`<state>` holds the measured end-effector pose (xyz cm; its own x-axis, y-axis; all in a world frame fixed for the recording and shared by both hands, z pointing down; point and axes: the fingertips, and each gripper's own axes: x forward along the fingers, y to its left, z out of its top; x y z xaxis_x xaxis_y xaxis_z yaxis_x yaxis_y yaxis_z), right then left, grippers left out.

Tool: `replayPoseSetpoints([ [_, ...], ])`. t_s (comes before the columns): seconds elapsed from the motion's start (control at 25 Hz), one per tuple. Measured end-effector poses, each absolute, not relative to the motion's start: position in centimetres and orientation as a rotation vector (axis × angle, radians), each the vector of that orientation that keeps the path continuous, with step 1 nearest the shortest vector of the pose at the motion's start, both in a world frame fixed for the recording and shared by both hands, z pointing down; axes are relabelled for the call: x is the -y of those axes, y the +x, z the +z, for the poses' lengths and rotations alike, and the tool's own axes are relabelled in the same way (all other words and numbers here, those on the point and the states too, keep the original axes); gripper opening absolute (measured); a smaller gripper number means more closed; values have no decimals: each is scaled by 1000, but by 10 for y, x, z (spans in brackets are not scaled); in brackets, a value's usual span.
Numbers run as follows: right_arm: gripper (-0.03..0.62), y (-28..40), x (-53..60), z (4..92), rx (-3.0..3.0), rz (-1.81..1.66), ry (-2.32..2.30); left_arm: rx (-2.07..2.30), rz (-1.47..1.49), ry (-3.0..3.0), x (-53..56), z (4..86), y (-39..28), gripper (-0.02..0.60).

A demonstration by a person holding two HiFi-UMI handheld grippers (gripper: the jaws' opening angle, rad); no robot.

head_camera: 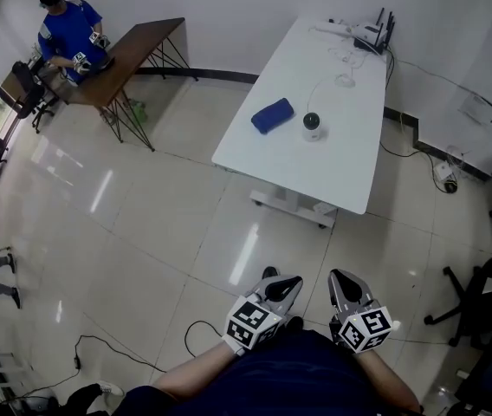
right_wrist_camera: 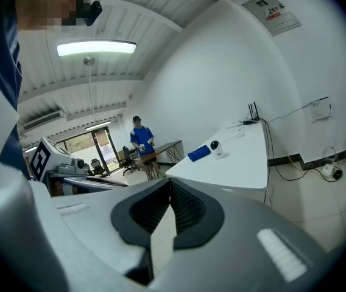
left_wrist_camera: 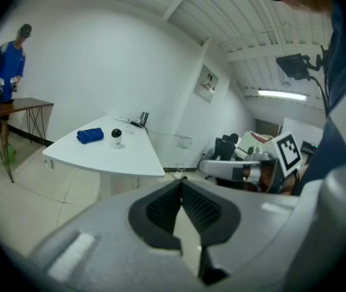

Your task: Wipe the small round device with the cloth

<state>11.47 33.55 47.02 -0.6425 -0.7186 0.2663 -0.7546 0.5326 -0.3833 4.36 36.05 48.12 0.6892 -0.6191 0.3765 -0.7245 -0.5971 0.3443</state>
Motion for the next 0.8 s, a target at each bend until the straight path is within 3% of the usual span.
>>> replayPoseSetpoints([
  [0.8, 11, 43, -205, 455, 2601, 688, 1345, 948, 181, 2400, -221, 467, -29, 2],
])
